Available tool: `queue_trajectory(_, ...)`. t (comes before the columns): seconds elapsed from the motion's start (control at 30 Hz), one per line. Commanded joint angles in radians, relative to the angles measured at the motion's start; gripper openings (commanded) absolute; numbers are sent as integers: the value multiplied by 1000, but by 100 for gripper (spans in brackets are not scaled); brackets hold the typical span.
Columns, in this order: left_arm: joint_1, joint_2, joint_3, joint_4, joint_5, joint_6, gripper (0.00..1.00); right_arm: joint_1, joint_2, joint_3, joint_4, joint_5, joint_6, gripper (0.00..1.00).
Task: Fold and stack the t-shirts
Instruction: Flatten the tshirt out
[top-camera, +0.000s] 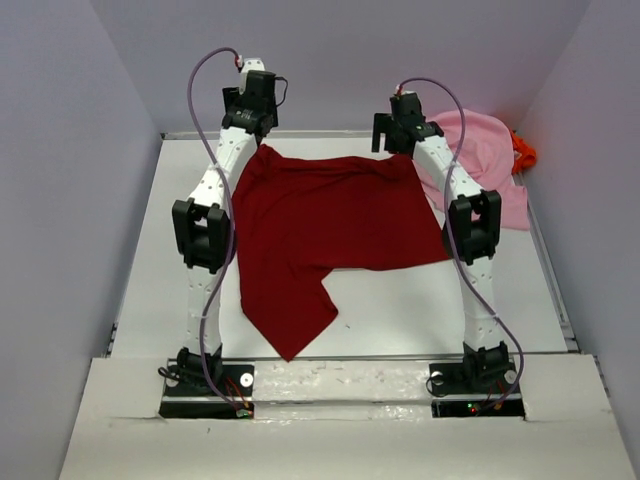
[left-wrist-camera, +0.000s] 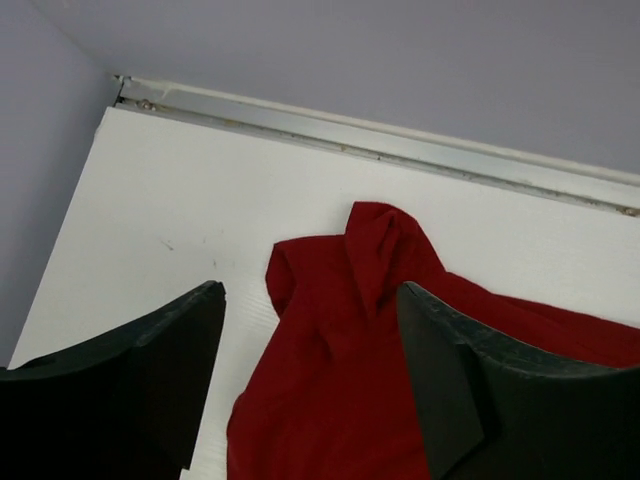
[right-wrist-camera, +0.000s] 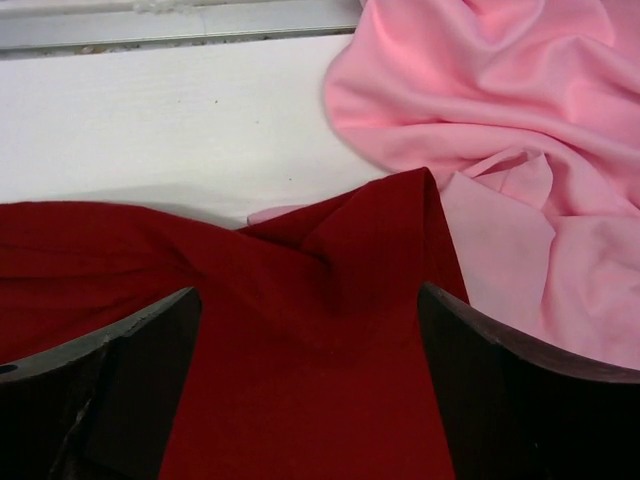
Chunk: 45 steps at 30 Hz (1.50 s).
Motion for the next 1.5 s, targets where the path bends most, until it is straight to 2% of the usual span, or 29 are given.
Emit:
queue_trajectory(0.0,26,-45,75,6,-20,-22,82,-4,-20,52,43,-41,-14,94)
queue_trajectory(0.03,26,-57,72,6,-4,-29,85,-4,-30,44,41,-56,-17,94)
queue_trajectory(0.1,23,-90,29,6,54,-25,86,-4,-104,-31,40,-73,-10,94)
queue_trajectory(0.13,19,-148,-47,7,72,-31,89,-4,-194,-75,63,-67,-2,93)
queue_trajectory(0.2,-14,-256,-133,21,98,-17,89,16,-324,-328,153,-61,-5,93)
queue_trajectory(0.23,-37,-298,-231,27,73,-9,90,16,-463,-423,240,-60,5,93)
queue_trajectory(0.27,-68,-352,-306,53,51,15,90,25,-515,-562,259,-75,15,93)
queue_trajectory(0.3,-145,-398,-371,82,24,29,90,25,-553,-601,258,-84,27,93)
queue_trajectory(0.33,-181,-488,-491,105,-9,28,90,25,-582,-634,243,-84,53,92)
queue_trajectory(0.4,-256,-609,-608,96,-3,0,90,25,-662,-748,190,-66,79,88)
queue_trajectory(0.43,-276,-652,-674,108,9,-20,90,36,-694,-802,190,-67,87,88)
queue_trajectory(0.47,-290,-706,-831,133,29,-29,90,36,-728,-856,190,-58,114,88)
queue_trajectory(0.53,-322,-852,-1033,200,49,-64,90,48,-819,-1014,211,-58,146,87)
queue_trajectory(0.6,-326,-980,-1132,231,92,-104,90,59,-865,-1097,224,-49,150,87)
queue_trajectory(0.67,-342,-1044,-1224,225,117,-127,90,59,-906,-1180,229,-27,165,87)
queue_trajectory(0.77,-411,-1134,-1282,156,114,-167,90,68,-945,-1250,233,-26,176,86)
queue_trajectory(1.07,-619,-1200,-1361,75,71,-310,90,68,-912,-1312,235,22,252,86)
queue_trajectory(1.17,-649,-1204,-1361,65,66,-327,90,68,-941,-1356,209,74,297,85)
queue_trajectory(1.33,-660,-1193,-1350,73,25,-302,90,68,-1104,-1510,186,183,344,84)
queue_trajectory(1.47,-659,-1158,-1352,102,-18,-284,90,68,-1132,-1524,163,223,358,84)
